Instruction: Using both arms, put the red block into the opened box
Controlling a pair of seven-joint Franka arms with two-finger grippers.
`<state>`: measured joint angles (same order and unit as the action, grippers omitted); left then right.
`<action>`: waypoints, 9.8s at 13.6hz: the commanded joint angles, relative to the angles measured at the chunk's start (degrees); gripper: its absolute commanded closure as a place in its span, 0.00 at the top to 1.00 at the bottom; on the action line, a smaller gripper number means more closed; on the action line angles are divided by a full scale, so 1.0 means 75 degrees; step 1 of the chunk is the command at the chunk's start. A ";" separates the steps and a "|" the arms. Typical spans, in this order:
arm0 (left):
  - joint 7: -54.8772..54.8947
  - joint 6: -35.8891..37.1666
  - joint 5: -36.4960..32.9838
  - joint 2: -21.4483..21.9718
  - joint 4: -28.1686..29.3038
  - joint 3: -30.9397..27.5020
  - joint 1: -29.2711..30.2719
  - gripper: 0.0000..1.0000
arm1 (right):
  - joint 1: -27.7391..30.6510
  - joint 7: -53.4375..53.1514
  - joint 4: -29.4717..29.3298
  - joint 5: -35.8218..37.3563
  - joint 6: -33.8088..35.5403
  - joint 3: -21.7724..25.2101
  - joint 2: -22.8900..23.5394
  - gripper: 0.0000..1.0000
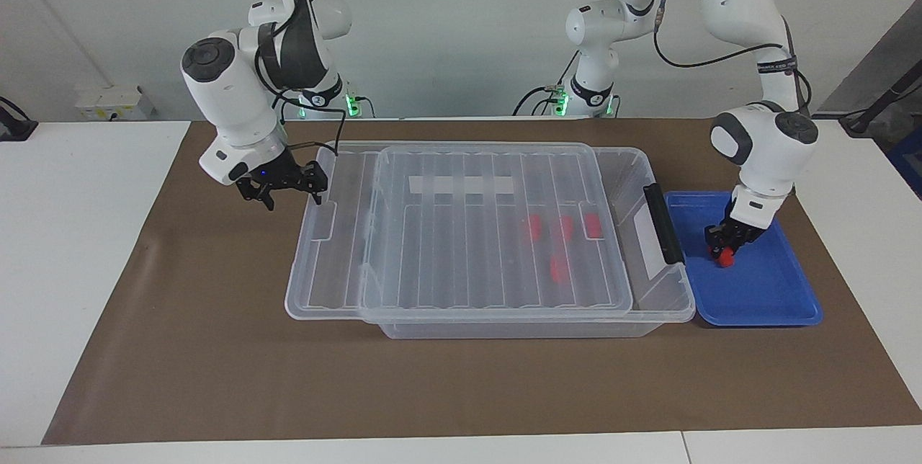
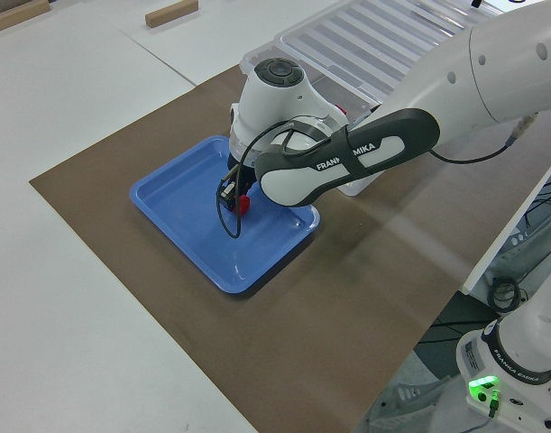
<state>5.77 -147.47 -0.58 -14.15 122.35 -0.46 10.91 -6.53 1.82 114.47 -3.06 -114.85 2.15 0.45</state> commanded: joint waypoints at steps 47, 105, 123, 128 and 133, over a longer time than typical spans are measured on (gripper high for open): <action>-0.4485 0.0291 -0.1880 -0.0739 -0.1021 0.1584 -0.2275 0.01 | 0.1035 -0.1226 -0.3323 0.0947 0.3349 -0.0662 -0.0271 1.00; 0.0812 0.5284 -0.0954 0.2250 -0.2626 0.0225 -0.2438 1.00 | 0.1328 -0.0607 -0.1283 0.0736 -0.1327 -0.0662 0.1018 0.00; 0.0836 0.5401 -0.0942 0.2144 -0.2685 0.0776 -0.1689 1.00 | -0.0512 -0.0360 -0.1107 0.0725 -0.1233 -0.0790 0.0959 0.00; 0.0836 0.5424 -0.0942 0.2133 -0.2708 0.0776 -0.1689 1.00 | -0.0512 -0.0103 -0.1107 0.0725 -0.1233 -0.0978 0.0959 0.00; 0.0836 0.5448 -0.0896 0.2144 -0.2778 0.0776 -0.1747 1.00 | -0.0512 -0.0102 -0.1107 0.0725 -0.1303 -0.1107 0.0959 0.00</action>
<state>11.23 -106.57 -8.45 1.35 101.61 5.02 -2.63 -10.85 -0.33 105.98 2.69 -124.54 -5.35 7.71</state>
